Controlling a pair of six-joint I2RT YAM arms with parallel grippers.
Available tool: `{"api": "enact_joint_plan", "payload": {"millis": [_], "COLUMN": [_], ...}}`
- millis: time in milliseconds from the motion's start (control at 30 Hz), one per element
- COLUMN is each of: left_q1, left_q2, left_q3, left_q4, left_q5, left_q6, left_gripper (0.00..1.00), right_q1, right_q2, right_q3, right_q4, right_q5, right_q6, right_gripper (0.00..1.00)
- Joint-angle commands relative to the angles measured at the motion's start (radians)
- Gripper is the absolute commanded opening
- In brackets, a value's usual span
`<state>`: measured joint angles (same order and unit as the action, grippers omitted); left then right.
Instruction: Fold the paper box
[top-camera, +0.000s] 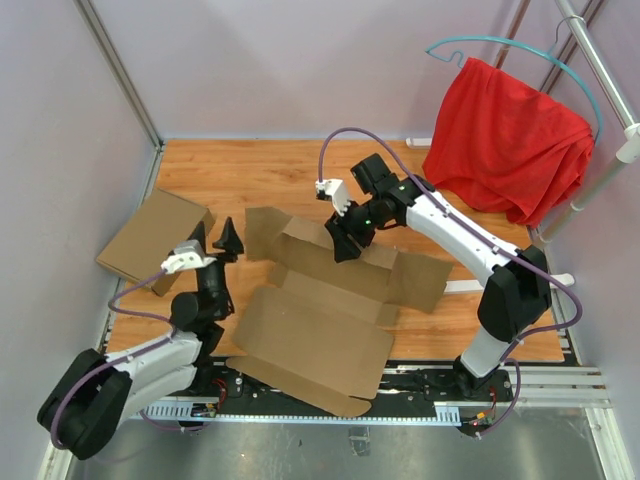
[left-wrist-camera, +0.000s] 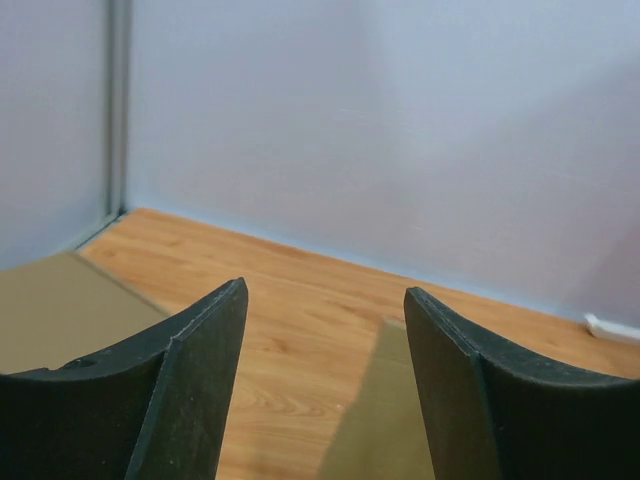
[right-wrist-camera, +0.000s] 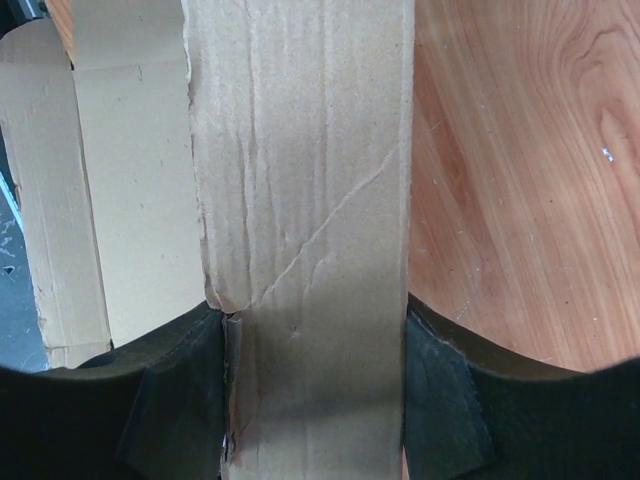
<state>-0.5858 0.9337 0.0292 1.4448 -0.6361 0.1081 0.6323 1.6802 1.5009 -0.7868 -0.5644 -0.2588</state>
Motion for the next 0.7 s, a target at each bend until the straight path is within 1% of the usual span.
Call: {"api": "enact_joint_plan", "payload": {"millis": [0,67,133,200,267,333,367,400,467,600,667], "left_q1": [0.162,0.211,0.219,0.219,0.219,0.220,0.219,0.220,0.220,0.220,0.220], "left_q2": [0.025,0.102,0.196,0.285,0.337,0.372,0.376,0.370,0.346,0.328,0.333], "left_q3": [0.096,0.120,0.160,0.201,0.197,0.165,0.152,0.147,0.136,0.111,0.113], "left_q4": [-0.337,-0.325,-0.309,-0.309,-0.220,-0.097,-0.056,-0.050,-0.075,-0.057,-0.065], "left_q5": [-0.055,-0.020,0.015,0.036,0.057,0.083,0.105,0.130,0.176,0.277,0.351], "left_q6": [-0.240,-0.248,-0.201,-0.198,-0.166,-0.139,-0.126,-0.124,-0.152,-0.172,-0.187], "left_gripper": [0.70,0.70,0.71,0.72,0.71,0.67,0.65,0.64,0.60,0.55,0.53], "right_q1": [-0.023,-0.031,-0.042,-0.053,-0.058,-0.059,-0.059,-0.059,-0.059,-0.059,-0.059], "right_q2": [0.006,0.002,0.002,0.005,0.011,0.020,0.024,0.028,0.031,0.037,0.038], "right_q3": [0.048,0.047,0.048,0.052,0.058,0.061,0.061,0.059,0.053,0.052,0.054], "right_q4": [-0.039,-0.044,-0.047,-0.055,-0.065,-0.072,-0.075,-0.074,-0.070,-0.066,-0.066], "right_q5": [-0.017,-0.025,-0.033,-0.045,-0.046,-0.038,-0.036,-0.035,-0.039,-0.050,-0.052], "right_q6": [-0.027,-0.038,-0.053,-0.068,-0.078,-0.084,-0.084,-0.083,-0.081,-0.076,-0.075], "right_gripper": [0.58,0.59,0.59,0.59,0.59,0.59,0.59,0.58,0.58,0.58,0.58]}}
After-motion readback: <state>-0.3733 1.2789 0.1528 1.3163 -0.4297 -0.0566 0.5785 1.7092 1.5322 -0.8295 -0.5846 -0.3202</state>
